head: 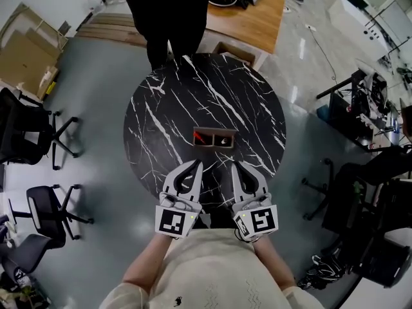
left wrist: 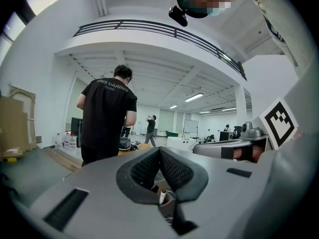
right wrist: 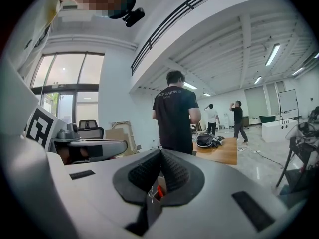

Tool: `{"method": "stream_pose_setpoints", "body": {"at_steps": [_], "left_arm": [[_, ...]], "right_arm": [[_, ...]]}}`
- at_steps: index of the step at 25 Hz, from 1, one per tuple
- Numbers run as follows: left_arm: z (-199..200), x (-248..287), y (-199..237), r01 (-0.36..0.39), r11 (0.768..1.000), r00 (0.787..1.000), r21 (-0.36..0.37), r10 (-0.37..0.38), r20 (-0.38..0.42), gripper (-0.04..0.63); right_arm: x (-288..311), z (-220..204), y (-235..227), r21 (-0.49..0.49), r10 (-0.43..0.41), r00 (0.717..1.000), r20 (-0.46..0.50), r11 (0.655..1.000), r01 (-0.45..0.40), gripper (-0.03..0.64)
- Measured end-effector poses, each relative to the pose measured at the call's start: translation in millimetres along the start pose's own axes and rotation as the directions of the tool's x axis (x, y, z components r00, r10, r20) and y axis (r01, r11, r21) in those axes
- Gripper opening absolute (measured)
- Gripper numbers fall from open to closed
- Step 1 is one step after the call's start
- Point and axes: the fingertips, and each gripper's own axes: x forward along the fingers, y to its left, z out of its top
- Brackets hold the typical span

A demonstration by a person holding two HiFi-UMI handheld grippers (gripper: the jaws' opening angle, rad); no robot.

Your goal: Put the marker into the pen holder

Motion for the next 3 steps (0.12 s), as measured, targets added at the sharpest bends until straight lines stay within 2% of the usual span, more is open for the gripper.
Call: {"method": "stream_pose_setpoints", "body": {"at_steps": [3], "left_arm": [[-2.2,-1.2,4.1,-0.004,1.000,1.000,0.002,0.004,-0.001,0.009]], "right_arm": [[2.7,-2.7,1.5,0.001,0.001,1.000,0.000,1.000,-0.001,0.015]]}}
